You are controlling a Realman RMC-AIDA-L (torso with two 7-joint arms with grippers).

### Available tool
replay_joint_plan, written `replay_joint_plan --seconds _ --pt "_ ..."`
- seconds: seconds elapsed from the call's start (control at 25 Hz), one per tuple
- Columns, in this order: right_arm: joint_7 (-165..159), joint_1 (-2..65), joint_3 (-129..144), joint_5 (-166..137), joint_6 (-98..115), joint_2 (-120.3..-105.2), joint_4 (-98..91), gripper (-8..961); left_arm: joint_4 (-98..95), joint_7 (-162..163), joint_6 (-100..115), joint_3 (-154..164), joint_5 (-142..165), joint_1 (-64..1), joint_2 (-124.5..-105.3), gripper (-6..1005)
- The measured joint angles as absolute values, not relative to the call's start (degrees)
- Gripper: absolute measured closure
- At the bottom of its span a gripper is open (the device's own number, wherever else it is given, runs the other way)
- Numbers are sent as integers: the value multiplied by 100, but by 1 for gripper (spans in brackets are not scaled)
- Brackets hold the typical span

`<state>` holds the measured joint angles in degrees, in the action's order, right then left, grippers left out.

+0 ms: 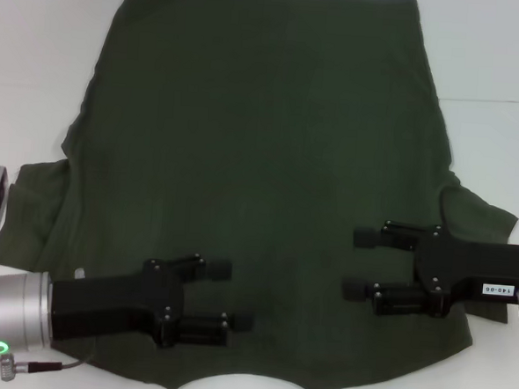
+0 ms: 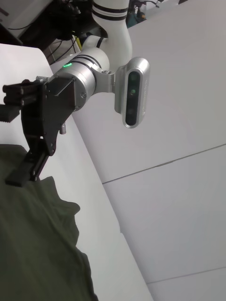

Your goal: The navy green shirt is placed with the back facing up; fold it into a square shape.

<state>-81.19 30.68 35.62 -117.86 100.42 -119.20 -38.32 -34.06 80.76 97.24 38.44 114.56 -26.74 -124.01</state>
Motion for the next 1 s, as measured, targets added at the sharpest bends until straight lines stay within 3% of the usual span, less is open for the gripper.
replay_joint_plan --seconds 1.0 --pt "-8096 3123 3569 -11510 9918 -11943 -3572 42 -3433 8623 8750 1995 11413 -2661 -12374 52"
